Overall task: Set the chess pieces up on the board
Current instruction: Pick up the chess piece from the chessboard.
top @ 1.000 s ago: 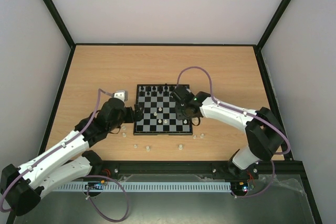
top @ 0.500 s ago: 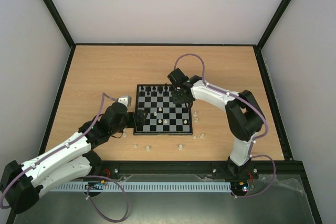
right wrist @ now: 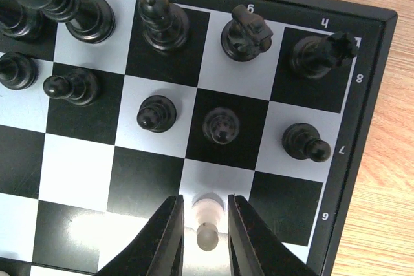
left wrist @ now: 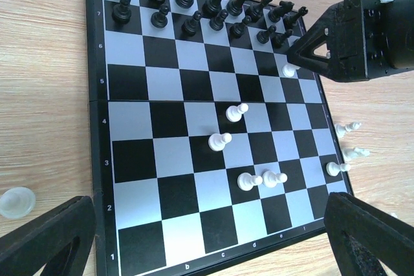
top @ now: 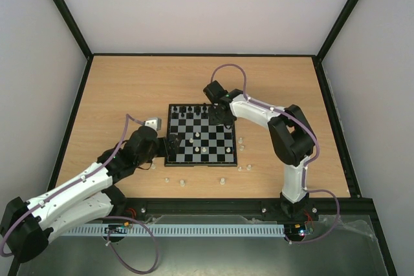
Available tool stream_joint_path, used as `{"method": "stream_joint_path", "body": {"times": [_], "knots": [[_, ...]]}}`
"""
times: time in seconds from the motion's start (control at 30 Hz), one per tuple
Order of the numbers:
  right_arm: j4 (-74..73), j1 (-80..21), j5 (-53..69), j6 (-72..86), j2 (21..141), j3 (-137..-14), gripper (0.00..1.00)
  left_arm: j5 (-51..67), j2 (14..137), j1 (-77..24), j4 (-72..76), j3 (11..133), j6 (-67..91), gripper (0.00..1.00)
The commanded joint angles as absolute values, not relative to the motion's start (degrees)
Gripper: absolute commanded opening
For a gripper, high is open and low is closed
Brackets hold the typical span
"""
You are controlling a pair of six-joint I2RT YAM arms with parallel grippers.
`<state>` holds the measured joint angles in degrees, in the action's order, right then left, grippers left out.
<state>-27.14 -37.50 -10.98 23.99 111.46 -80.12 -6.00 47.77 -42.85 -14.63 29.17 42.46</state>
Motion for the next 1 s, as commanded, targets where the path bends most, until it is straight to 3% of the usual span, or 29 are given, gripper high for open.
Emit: {"method": "stream_joint_path", "body": {"times": [0.0, 0.27, 0.97], "knots": [[-29.4, -37.2, -11.3, 23.4, 112.6, -80.3, 0.18, -5.7, 48.2, -43.2, -12.8, 28.7, 42.2, 0.99], [-29.8, -37.3, -9.6, 23.2, 113.1, -80.1, 0.02, -5.7, 47.9, -43.2, -13.2, 28.2, 42.1, 1.00], [-30.5, -47.4, -7.8, 27.1, 93.1, -60.6, 0.02, -8.9, 53.2, -43.2, -13.1, 30.8, 41.4, 0.99]]}}
